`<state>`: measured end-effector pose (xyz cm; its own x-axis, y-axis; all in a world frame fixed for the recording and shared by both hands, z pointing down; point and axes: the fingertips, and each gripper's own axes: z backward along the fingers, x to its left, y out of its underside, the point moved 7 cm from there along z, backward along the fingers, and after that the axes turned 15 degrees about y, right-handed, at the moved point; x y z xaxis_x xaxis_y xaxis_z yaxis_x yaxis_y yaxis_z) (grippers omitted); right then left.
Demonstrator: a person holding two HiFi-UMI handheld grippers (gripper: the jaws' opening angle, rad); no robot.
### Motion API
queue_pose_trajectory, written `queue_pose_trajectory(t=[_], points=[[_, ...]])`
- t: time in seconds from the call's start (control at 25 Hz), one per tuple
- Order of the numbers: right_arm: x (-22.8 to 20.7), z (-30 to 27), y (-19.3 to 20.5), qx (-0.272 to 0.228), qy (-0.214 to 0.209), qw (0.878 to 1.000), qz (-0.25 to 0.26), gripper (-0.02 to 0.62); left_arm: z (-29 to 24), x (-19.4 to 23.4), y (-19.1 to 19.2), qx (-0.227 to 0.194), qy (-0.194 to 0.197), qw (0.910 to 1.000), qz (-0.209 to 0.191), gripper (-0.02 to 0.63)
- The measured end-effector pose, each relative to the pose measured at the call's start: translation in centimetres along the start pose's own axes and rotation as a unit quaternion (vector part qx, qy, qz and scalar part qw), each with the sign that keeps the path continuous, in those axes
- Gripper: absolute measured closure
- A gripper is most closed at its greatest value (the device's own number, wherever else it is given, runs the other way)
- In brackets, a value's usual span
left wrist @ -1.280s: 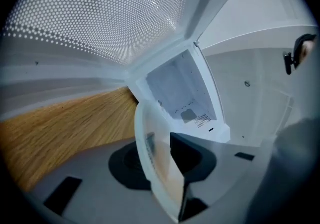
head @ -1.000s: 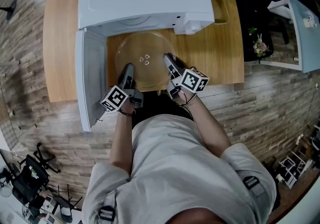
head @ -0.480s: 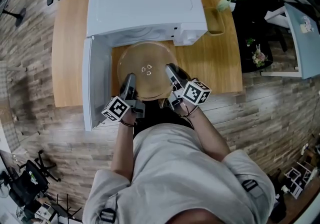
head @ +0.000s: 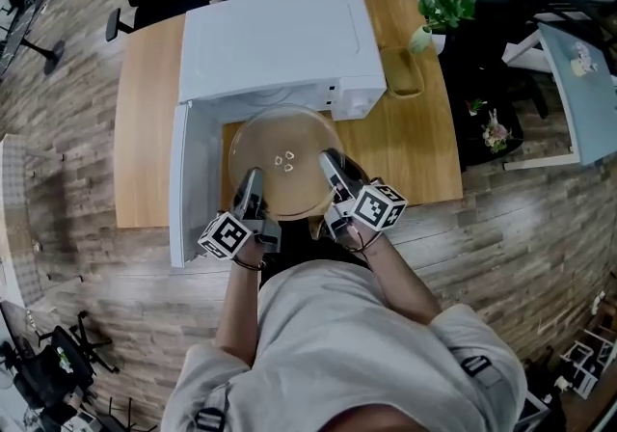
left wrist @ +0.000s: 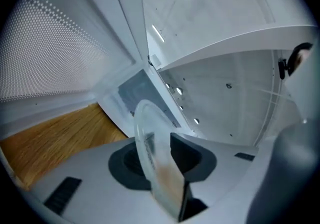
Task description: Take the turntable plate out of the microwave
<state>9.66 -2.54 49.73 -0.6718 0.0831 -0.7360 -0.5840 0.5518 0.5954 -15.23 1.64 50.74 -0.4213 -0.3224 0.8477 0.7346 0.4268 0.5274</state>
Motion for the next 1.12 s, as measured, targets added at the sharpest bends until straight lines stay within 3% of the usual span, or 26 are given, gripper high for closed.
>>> queue_pose_trajectory(t=[0.44, 1.12], points=[[2.6, 1.9, -3.5, -0.040, -0.032, 0.999, 0.006, 0.486, -1.4, -4.4, -2.1, -0.007, 0.033, 0.9988, -0.035, 0.486], [7.2, 3.3, -7.3, -0.100, -0.031, 0.994, 0.023, 0.488, -3.8, -8.1, -6.3, 0.003, 0.095, 0.9950, -0.031, 0.486]])
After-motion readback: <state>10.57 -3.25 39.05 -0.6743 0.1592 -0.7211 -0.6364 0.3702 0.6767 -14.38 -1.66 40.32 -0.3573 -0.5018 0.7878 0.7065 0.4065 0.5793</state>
